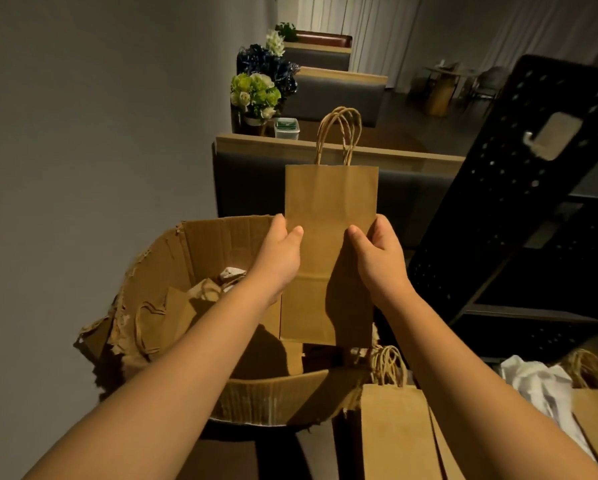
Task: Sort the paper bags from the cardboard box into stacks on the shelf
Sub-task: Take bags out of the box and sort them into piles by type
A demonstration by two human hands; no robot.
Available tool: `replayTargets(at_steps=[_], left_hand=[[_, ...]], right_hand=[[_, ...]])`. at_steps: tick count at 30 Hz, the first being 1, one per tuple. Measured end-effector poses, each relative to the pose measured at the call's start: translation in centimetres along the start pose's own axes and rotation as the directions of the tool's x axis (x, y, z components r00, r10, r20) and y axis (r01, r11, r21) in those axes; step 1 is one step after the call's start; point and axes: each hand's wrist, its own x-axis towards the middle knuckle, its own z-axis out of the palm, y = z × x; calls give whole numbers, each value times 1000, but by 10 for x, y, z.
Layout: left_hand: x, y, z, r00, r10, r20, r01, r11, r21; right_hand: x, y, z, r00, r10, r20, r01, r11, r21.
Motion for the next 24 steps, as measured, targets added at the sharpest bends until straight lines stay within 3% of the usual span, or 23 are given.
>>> replayTargets(at_steps=[5,9,16,20,24], left_hand=[[-37,22,55,994,99,48,-100,995,9],[-72,13,108,991,98,92,-100,995,27],[-128,-40,205,983,-55,177,53,998,17],[-147,-72,251,969,-159,188,149,987,68],[-160,-107,282,942,-298,150,277,950,147]], right_hand=[[-23,-2,-66,999,1,-40,-1,1000,-18],[-55,16,-125,999,37,0,-37,998,-42],[-119,86,-225,968,189,164,-201,978,57],[-144,135,-260,932,316,178,-313,949,-42],[-160,173,-282,890,448,84,-425,882,-204]])
